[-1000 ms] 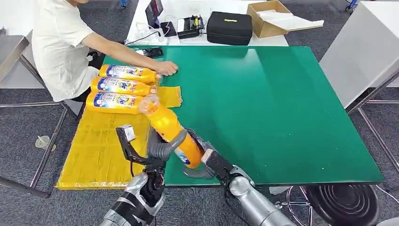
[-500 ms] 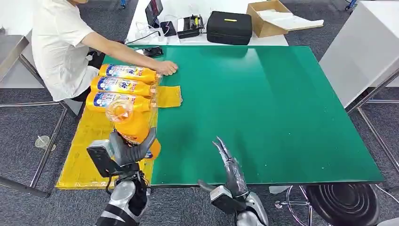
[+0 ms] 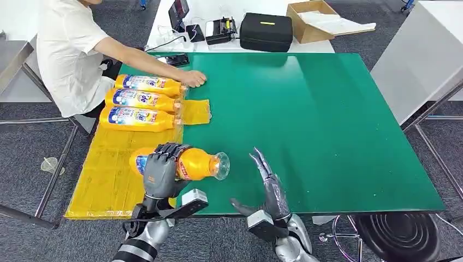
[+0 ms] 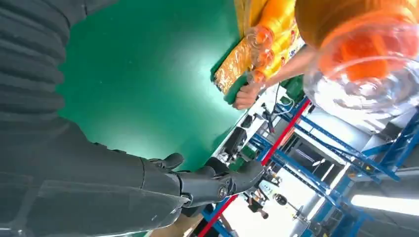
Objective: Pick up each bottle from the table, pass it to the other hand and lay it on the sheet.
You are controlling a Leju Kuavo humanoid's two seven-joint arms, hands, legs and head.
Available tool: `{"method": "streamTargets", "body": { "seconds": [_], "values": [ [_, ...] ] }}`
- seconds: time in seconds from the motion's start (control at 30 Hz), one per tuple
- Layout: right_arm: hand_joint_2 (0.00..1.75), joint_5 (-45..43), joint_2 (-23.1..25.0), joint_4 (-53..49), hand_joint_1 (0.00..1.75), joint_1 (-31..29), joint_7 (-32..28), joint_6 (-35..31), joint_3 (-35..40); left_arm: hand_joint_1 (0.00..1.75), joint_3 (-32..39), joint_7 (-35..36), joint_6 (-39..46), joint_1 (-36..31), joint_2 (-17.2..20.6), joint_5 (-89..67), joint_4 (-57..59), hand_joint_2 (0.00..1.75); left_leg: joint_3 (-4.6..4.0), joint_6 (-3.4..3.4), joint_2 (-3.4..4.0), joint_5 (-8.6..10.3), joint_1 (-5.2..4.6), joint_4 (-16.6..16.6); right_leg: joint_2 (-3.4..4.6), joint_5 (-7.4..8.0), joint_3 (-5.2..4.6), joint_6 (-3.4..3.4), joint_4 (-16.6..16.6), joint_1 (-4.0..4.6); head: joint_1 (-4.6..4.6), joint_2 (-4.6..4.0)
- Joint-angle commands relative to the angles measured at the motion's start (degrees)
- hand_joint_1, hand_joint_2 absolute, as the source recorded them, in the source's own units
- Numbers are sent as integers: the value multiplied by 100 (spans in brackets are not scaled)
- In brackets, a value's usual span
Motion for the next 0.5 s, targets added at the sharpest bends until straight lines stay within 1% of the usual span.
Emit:
{"method": "streamTargets", "body": {
  "seconds": [0.03, 0.07, 0.13, 0.17, 0.2, 0.23, 0.27, 0.3, 0.33, 0.37, 0.4, 0.43, 0.5],
  "values": [
    [175, -36, 86, 217, 0, -315, -11, 276, -228, 175, -1089, 1561, -958, -1371, 464, -731, 2267, 175, 27, -2, 2, -5, 2, -2, -7, -7, 30, -22, -3, 6, 2, 0],
    [175, -30, 116, 215, 0, -321, -11, 330, -267, 166, -1200, 1784, -1372, -1570, 461, -725, 2562, 175, 32, -2, 7, -8, 3, 0, -3, -8, 35, -26, -1, 8, 2, 0],
    [175, 15, 137, 259, 0, -338, -11, 398, -311, 169, -1220, 1904, -1561, -1705, 452, -693, 2735, 175, 20, -3, 3, -3, 4, 1, -6, -4, 24, -23, 1, 8, 0, 0],
    [175, 53, 149, 285, 0, -354, -11, 432, -325, 159, -1200, 1909, -1678, -1774, 437, -618, 2844, 175, 44, -5, 17, -17, 9, 12, 0, -14, 47, -45, 9, 17, 0, 0],
    [175, 53, 155, 294, 0, -363, -11, 445, -334, 152, -1181, 1905, -1729, -1811, 431, -573, 2893, 175, 52, -6, 26, -25, 11, 14, 7, -18, 52, -49, 10, 20, 0, 0],
    [175, 16, 161, 315, 0, -382, -11, 459, -344, 145, -1148, 1929, -1794, -1880, 427, -507, 2983, 175, 20, -3, 6, -5, 5, 1, -4, -4, 25, -22, -1, 9, 0, 0],
    [175, -10, 172, 346, 0, -391, -11, 471, -363, 126, -1137, 2008, -1924, -1940, 427, -479, 3071, 175, 25, -2, 8, -7, 6, 2, -2, -6, 28, -24, -1, 10, 2, 0],
    [175, -25, 171, 352, 0, -397, -11, 470, -360, 61, -1191, 2047, -2155, -2021, 439, -473, 3161, 175, 35, -4, 13, -11, 8, 2, 0, -11, 38, -30, -1, 13, 2, 0],
    [175, -46, 169, 357, 0, -405, -11, 485, -346, 68, -1143, 2051, -2216, -2060, 447, -408, 3173, 175, 40, -6, 21, -14, 8, 5, 7, -11, 42, -33, 2, 15, -2, 0],
    [175, -56, 169, 368, 0, -409, -11, 484, -339, 124, -1107, 2051, -2256, -2081, 447, -358, 3185, 175, 28, -3, 15, -6, 5, 1, 6, -5, 30, -21, -2, 9, 0, 0],
    [175, -75, 168, 394, 0, -414, -11, 487, -325, 133, -1057, 2051, -2268, -2118, 451, -286, 3197, 175, 39, -4, 21, -13, 9, 3, 9, -9, 41, -27, -3, 14, 0, 0],
    [175, -64, 164, 399, 0, -412, -11, 472, -316, 133, -1050, 2050, -2267, -2143, 464, -274, 3202, 175, 45, -4, 21, -15, 7, 3, 8, -12, 48, -32, -1, 14, 0, 0],
    [175, -64, 164, 399, 0, -412, -11, 472, -316, 133, -1050, 2050, -2267, -2143, 464, -274, 3202, 175, 20, -2, 16, -1, 4, -2, 11, 2, 24, -12, -3, 7, 0, 0]
  ]
}}
